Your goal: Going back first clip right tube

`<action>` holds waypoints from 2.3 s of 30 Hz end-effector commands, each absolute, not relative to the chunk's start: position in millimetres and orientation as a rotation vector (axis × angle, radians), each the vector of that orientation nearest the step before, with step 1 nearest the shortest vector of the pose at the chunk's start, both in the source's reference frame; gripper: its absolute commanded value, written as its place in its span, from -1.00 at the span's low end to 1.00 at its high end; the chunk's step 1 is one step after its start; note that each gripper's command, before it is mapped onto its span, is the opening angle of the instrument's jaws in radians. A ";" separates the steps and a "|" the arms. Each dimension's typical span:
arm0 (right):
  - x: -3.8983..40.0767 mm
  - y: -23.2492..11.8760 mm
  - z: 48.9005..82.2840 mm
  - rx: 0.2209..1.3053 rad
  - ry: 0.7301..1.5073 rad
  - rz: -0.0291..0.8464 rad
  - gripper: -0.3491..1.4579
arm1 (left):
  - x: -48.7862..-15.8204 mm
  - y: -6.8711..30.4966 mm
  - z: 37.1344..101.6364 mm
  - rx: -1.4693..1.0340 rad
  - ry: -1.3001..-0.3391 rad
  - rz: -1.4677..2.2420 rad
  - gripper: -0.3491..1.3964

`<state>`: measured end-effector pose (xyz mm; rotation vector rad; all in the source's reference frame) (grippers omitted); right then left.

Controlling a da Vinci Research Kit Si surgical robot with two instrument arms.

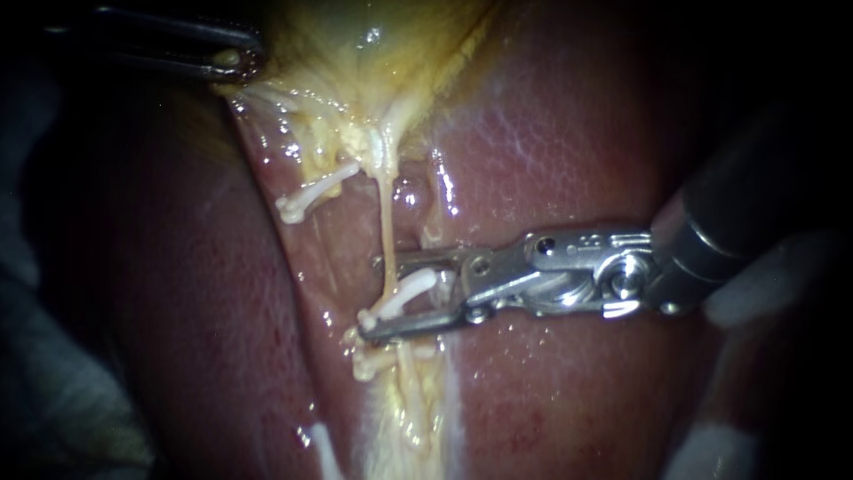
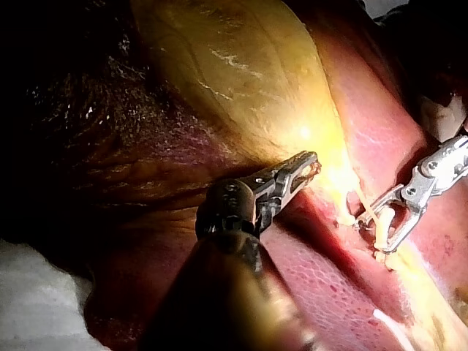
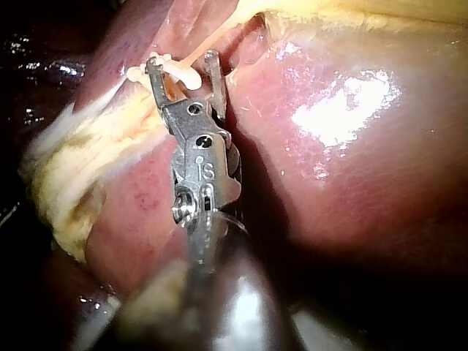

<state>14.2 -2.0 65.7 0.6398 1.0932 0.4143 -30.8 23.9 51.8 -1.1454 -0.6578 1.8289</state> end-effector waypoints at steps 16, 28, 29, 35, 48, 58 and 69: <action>10.3 0.0 62.9 0.721 1.137 0.408 -0.09 | -30.7 23.8 51.7 -1.145 -0.658 1.829 -1.00; 9.3 0.0 62.3 0.775 1.151 0.379 -0.09 | -30.7 23.8 51.7 -1.145 -0.658 1.829 -1.00; 9.3 -0.1 62.3 0.775 1.151 0.379 -0.09 | -30.7 23.8 51.7 -1.145 -0.658 1.829 -1.00; 10.3 -0.5 63.1 0.768 1.148 0.386 -0.08 | -30.8 23.9 51.8 -1.146 -0.658 1.829 -1.00; 8.3 2.4 61.2 0.467 1.062 0.339 -0.06 | -30.7 23.8 51.8 -1.146 -0.658 1.829 -1.00; 4.3 1.4 57.3 0.359 0.968 0.169 -0.06 | -30.7 23.8 51.8 -1.146 -0.659 1.829 -1.00; 2.2 1.8 53.5 0.366 0.975 0.156 -0.06 | -30.8 23.8 51.9 -1.145 -0.657 1.829 -1.00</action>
